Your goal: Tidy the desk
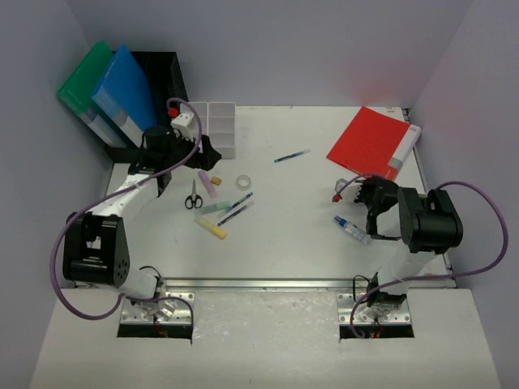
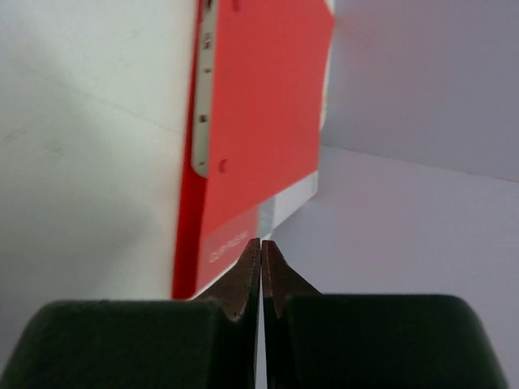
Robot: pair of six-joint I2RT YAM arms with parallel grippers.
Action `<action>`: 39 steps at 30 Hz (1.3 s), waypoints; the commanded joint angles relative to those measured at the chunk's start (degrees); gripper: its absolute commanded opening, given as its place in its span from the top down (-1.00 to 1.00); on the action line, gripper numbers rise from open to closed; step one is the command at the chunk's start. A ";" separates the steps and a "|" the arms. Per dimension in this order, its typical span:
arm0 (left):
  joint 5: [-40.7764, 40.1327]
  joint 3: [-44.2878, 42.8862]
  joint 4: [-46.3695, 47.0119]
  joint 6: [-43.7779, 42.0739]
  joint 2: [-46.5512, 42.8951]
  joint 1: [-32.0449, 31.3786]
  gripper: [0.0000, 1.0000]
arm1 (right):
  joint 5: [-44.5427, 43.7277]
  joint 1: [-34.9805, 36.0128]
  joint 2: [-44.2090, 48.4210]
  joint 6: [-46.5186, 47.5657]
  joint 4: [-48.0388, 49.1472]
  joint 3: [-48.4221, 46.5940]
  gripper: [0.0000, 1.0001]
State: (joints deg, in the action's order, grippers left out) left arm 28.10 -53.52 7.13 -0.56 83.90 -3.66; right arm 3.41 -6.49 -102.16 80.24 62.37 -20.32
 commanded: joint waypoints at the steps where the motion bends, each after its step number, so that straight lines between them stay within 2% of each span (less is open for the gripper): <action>1: -0.29 0.17 3.78 -1.42 -3.22 -6.45 -0.67 | 0.30 2.41 7.86 -3.83 -4.72 -1.37 1.00; 6: -3.04 -0.36 3.20 -2.56 -2.34 -11.62 -0.69 | -1.64 3.72 10.80 -6.72 -14.84 -4.73 1.00; 7: -3.42 -0.53 3.30 -2.25 -2.05 -12.35 -0.70 | -2.37 3.73 10.18 -6.91 -16.78 -6.06 0.88; 8: -3.82 -0.70 3.41 -1.74 -1.82 -12.76 -0.71 | -3.11 3.68 9.05 -6.86 -18.95 -6.98 0.63; 9: -4.31 -0.77 3.71 -1.25 -1.64 -12.95 -0.73 | -3.26 3.56 8.65 -6.27 -19.20 -7.19 0.50; 11: -5.12 -0.76 4.17 -0.66 -1.37 -13.08 -0.76 | -3.32 3.33 7.24 -4.96 -18.72 -7.06 -0.03; 12: -5.59 -0.84 4.30 -0.45 -1.20 -13.12 -0.77 | -3.32 3.32 6.72 -4.32 -17.91 -6.76 -0.19; 15: -6.32 -1.30 4.44 -0.35 -0.78 -13.12 -0.81 | -4.83 3.25 4.96 -1.91 -15.07 -5.79 -0.51; 18: -6.86 -2.06 4.30 -0.58 -0.41 -13.12 -0.84 | -5.72 2.77 2.97 -0.94 -13.97 -6.14 -0.62; 22: -7.84 -2.97 4.41 -0.53 0.45 -13.12 -0.84 | -7.09 1.07 -0.50 0.02 -11.91 -8.04 -0.57; 27: -8.40 -3.52 5.00 -0.05 1.69 -13.12 -0.84 | -7.93 -1.06 -6.83 1.66 -8.61 -11.18 -0.39; 29: -8.62 -3.61 5.09 0.00 2.12 -13.12 -0.84 | -7.98 -1.54 -8.81 2.05 -7.06 -11.83 -0.13; 32: -8.79 -3.88 5.21 -0.14 2.70 -13.12 -0.84 | -8.12 -1.69 -10.64 2.23 -5.40 -12.08 0.13; 36: -9.08 -4.14 5.47 -0.37 3.78 -13.07 -0.84 | -7.86 -1.89 -12.32 2.52 -3.31 -12.46 0.32; 39: -9.30 -4.23 5.71 -0.25 4.36 -13.12 -0.84 | -7.87 -1.96 -13.79 2.39 -1.95 -13.84 0.70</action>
State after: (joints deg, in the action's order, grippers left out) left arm 19.45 -55.15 9.39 -1.02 87.23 -16.80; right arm -4.62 -8.14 -114.25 82.72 55.83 -31.61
